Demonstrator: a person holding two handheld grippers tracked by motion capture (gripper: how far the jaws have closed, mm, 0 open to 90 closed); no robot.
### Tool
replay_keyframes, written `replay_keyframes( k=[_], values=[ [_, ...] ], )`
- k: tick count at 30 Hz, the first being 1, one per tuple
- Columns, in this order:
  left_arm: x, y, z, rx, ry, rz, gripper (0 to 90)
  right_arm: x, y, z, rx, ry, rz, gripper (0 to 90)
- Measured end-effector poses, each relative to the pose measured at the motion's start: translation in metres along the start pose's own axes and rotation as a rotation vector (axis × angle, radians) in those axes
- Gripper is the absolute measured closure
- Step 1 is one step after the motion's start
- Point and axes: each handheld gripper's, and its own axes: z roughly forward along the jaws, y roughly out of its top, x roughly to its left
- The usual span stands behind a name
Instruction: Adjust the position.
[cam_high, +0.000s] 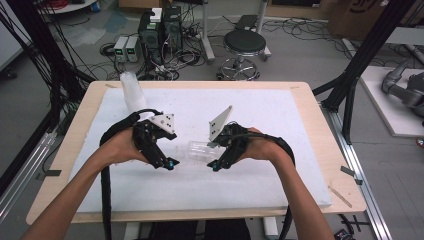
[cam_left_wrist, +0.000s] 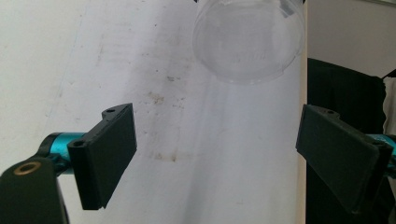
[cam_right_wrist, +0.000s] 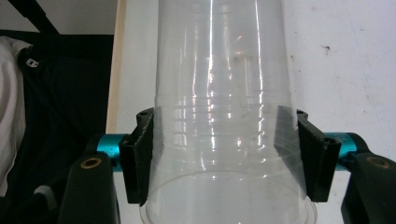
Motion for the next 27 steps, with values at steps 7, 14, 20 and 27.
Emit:
replay_keyframes(
  k=[7, 14, 20, 27],
  values=[
    [-0.002, 0.011, 0.014, -0.017, -0.025, 0.027, 12.7, -0.001, 0.003, 0.002, 0.013, 0.005, -0.006, 33.7],
    [-0.003, 0.02, 0.025, -0.013, -0.04, 0.044, 15.8, -0.002, 0.003, 0.004, 0.022, 0.003, -0.006, 33.7],
    [-0.001, 0.023, 0.028, -0.015, -0.053, 0.042, 23.6, -0.002, 0.003, 0.003, 0.024, 0.002, -0.007, 33.7],
    [-0.002, 0.024, 0.03, -0.013, -0.079, 0.061, 40.8, -0.002, 0.004, 0.006, 0.023, 0.01, -0.018, 33.8]
  ],
)
